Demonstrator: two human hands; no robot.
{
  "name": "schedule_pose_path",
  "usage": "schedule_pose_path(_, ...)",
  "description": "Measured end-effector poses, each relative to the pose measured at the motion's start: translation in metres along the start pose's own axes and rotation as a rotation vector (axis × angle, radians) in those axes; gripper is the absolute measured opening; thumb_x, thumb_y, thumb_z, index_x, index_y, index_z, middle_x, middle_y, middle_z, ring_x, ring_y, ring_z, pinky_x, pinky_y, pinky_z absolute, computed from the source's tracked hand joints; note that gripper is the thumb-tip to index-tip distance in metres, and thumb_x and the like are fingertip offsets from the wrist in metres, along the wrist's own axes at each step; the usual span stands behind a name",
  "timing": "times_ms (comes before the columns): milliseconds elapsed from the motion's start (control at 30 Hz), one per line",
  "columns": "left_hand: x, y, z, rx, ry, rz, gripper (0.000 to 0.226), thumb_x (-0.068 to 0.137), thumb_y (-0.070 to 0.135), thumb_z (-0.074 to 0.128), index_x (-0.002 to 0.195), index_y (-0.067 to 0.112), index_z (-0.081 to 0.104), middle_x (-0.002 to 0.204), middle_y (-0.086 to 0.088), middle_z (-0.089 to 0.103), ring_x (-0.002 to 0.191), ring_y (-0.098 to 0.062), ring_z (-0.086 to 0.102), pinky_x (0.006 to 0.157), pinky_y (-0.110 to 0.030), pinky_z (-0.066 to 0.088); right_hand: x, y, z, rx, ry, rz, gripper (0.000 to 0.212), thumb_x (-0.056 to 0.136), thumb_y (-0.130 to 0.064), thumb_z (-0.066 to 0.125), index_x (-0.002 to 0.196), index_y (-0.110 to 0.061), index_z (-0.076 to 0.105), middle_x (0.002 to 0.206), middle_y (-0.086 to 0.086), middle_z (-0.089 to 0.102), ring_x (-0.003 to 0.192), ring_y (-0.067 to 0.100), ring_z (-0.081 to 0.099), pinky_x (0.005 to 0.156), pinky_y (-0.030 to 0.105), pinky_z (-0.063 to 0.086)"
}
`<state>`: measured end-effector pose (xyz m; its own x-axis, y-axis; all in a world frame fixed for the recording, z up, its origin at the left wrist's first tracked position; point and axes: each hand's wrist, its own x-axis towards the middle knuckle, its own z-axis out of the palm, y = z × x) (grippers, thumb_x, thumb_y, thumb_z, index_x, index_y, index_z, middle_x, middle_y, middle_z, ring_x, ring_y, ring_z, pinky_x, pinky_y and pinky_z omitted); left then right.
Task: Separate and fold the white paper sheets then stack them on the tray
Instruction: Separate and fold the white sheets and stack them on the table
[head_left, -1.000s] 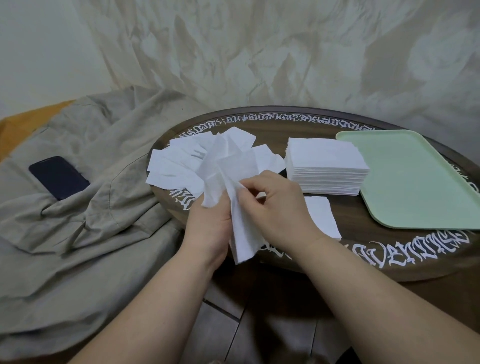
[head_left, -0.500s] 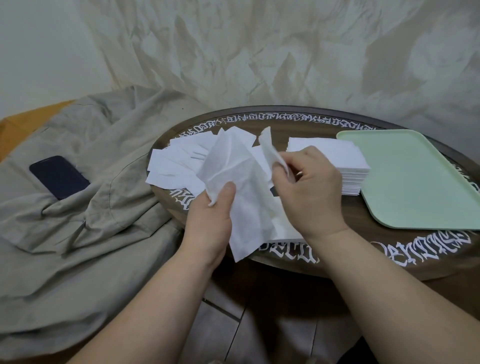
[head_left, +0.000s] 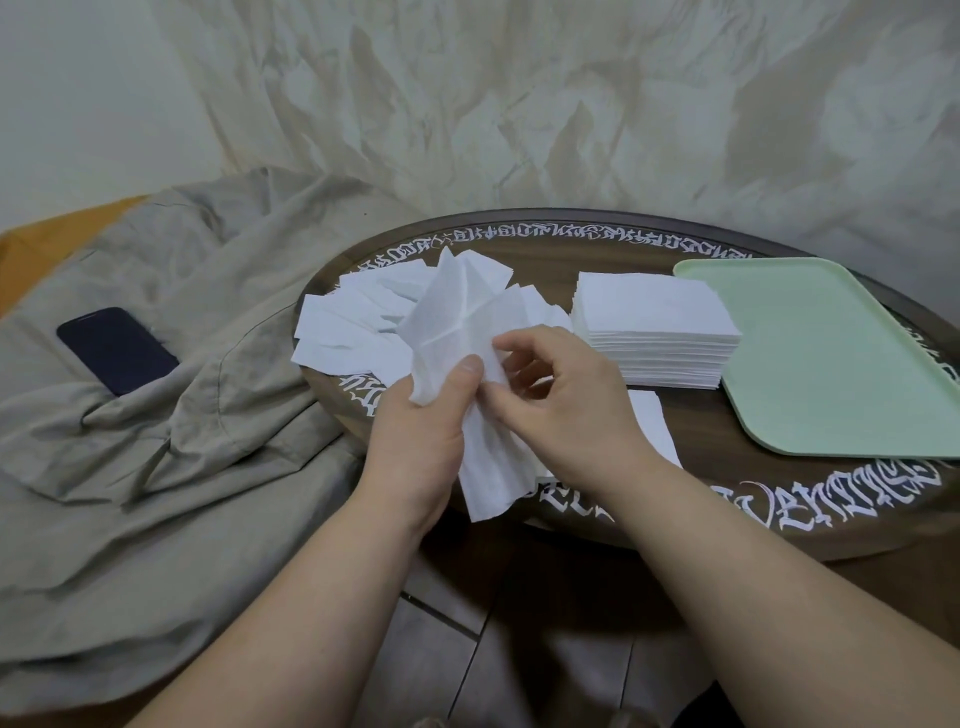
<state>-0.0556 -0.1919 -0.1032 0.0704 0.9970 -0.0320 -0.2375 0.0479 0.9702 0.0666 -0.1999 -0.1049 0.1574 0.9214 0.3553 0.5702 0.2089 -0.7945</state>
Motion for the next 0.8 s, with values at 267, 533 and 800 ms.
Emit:
schedule_pose_path(267,0.001,-0.001,-0.002,0.178,0.072,0.01,0.028,0.09,0.015,0.066,0.067,0.026,0.076,0.081,0.0,0.076,0.083,-0.018,0.071,0.081,-0.041,0.056,0.001,0.007,0.013,-0.178,0.029,-0.155,0.01,0.083,-0.025,0.065,0.083,-0.017,0.061,0.085,-0.001,0.061,0.076,0.02,0.062,0.07,0.042,0.052)
schedule_pose_path(533,0.003,-0.003,-0.001,0.231,0.146,0.067,0.023,0.079,0.033,0.059,0.058,0.036,0.07,0.075,0.001,0.069,0.079,-0.021,0.064,0.085,-0.052,0.054,0.003,0.011,0.018,-0.243,0.224,-0.336,0.022,0.082,-0.025,0.054,0.078,-0.014,0.073,0.066,0.003,0.063,0.059,0.024,0.06,0.052,0.035,0.05)
schedule_pose_path(800,0.005,-0.002,-0.003,0.098,0.146,-0.018,0.023,0.093,0.011,0.063,0.071,0.017,0.067,0.082,-0.01,0.068,0.083,-0.024,0.063,0.09,-0.055,0.051,0.001,0.012,0.019,-0.245,0.249,-0.408,0.013,0.08,-0.02,0.063,0.078,-0.016,0.075,0.068,0.0,0.061,0.06,0.015,0.058,0.05,0.028,0.046)
